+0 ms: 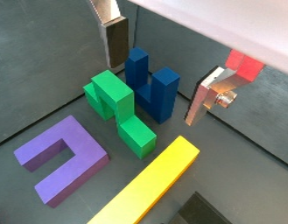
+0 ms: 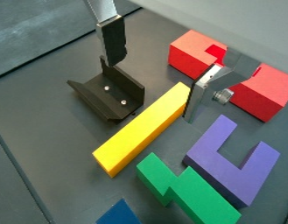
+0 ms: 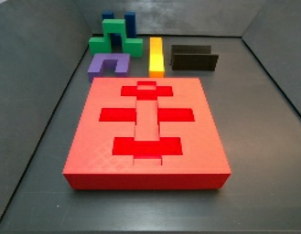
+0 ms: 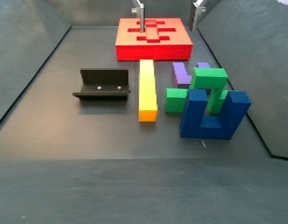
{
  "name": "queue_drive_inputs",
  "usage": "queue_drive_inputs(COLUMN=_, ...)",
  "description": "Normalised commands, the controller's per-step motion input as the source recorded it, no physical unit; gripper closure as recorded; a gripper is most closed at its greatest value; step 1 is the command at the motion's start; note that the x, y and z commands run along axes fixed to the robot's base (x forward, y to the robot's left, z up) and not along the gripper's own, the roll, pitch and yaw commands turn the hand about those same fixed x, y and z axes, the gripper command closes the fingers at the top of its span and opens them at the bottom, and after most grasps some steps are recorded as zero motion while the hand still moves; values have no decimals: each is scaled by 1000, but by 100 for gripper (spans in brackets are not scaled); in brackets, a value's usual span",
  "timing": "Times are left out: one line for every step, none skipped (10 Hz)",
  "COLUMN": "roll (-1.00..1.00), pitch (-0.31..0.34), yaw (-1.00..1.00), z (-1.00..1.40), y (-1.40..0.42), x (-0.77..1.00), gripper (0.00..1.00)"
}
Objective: Pick up the purple object. Move up. Place the purple object on the fixture. Regrasp the purple object. Move to above the board. Insert the purple object.
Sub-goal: Pick up the purple object.
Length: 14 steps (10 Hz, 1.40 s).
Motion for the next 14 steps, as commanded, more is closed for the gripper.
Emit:
queue_drive_inputs(roll=0, pitch=0, yaw=0, z=0, y=-20, x=0, gripper=0)
queue_drive_inputs(roll=-76, pitch=-110, yaw=0, z=-217, y=-63, x=57, gripper=0)
queue_drive_inputs(roll=-86, pitch=-166, yaw=0, z=-437, y=-426, x=154, gripper=0)
queue_drive_inputs(roll=4, pitch=-194, yaw=151, z=-529, y=-1000, x=0, gripper=0)
queue_drive_inputs(roll=47, pitch=-201, yaw=140, z=-551, y=-1000, x=-40, gripper=0)
queue_drive_inputs(roll=17, pitch=-176, yaw=171, z=-577, y=-986, x=-20, gripper=0)
queue_drive_inputs(roll=53, pitch=-161, yaw=137, z=-574, y=-1000, x=-71, gripper=0)
queue_drive_inputs(roll=37, pitch=-163, yaw=143, z=-540, y=-1000, x=-83, gripper=0)
queue_drive_inputs(roll=0, pitch=-224, yaw=66, z=-734, y=-837, x=-234, gripper=0)
queue_drive_inputs(roll=0, pitch=-220, yaw=0, z=-754, y=-651, x=-354, gripper=0)
queue_drive_inputs(roll=0, pitch=-204, yaw=0, z=-763, y=-466, x=-460, gripper=0)
queue_drive_inputs(roll=0, pitch=-250, yaw=0, z=-691, y=-246, x=-549, gripper=0)
queue_drive_inputs(roll=0, pitch=-253, yaw=126, z=-406, y=0, x=-586, gripper=0)
queue_drive_inputs(roll=0, pitch=-180, yaw=9, z=-226, y=54, x=-426, gripper=0)
